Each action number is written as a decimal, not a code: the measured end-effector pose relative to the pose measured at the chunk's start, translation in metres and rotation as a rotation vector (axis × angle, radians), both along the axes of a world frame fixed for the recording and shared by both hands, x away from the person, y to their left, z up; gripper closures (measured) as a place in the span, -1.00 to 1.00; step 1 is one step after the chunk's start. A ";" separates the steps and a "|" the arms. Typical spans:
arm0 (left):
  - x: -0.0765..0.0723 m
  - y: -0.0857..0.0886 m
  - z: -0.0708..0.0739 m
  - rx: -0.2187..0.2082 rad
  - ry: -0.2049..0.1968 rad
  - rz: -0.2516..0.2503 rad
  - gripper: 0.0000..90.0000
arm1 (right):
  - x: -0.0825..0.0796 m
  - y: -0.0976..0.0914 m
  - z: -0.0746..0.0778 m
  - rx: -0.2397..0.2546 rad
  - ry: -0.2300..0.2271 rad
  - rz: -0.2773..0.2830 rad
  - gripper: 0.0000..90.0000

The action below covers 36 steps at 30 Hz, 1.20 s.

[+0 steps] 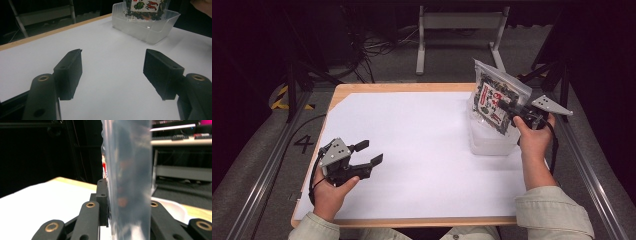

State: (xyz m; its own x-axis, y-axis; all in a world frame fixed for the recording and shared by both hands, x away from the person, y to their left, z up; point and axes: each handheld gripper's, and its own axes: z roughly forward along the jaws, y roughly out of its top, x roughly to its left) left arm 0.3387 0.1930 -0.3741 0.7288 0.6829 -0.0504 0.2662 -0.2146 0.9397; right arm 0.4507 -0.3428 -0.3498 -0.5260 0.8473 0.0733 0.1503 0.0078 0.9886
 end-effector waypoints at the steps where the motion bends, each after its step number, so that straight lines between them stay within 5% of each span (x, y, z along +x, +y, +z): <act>1: 0.000 0.000 0.000 -0.005 0.002 0.002 -0.28 | -0.002 -0.001 0.000 0.001 0.011 -0.001 0.66; 8: 0.000 -0.001 0.000 -0.003 0.006 -0.001 -0.28 | -0.010 -0.009 -0.011 0.022 0.053 -0.028 0.65; 15: 0.000 -0.002 0.000 0.003 0.001 -0.002 -0.28 | -0.008 0.002 -0.025 -0.035 0.088 -0.029 0.66; 30: 0.001 -0.002 -0.001 0.004 0.004 -0.001 -0.28 | -0.005 -0.003 -0.021 -0.035 0.110 -0.040 0.61; 34: 0.001 -0.002 -0.001 0.001 0.004 0.000 -0.28 | -0.005 -0.007 -0.016 -0.048 0.117 -0.064 0.10; 36: 0.001 -0.002 -0.001 0.002 0.005 0.001 -0.28 | -0.006 -0.009 -0.013 -0.011 0.114 -0.056 -0.17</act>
State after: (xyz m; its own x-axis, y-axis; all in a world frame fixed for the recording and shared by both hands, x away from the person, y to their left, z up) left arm 0.3398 0.1914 -0.3750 0.7280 0.6836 -0.0525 0.2706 -0.2161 0.9381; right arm 0.4446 -0.3522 -0.3632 -0.4665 0.8763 0.1205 0.2618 0.0067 0.9651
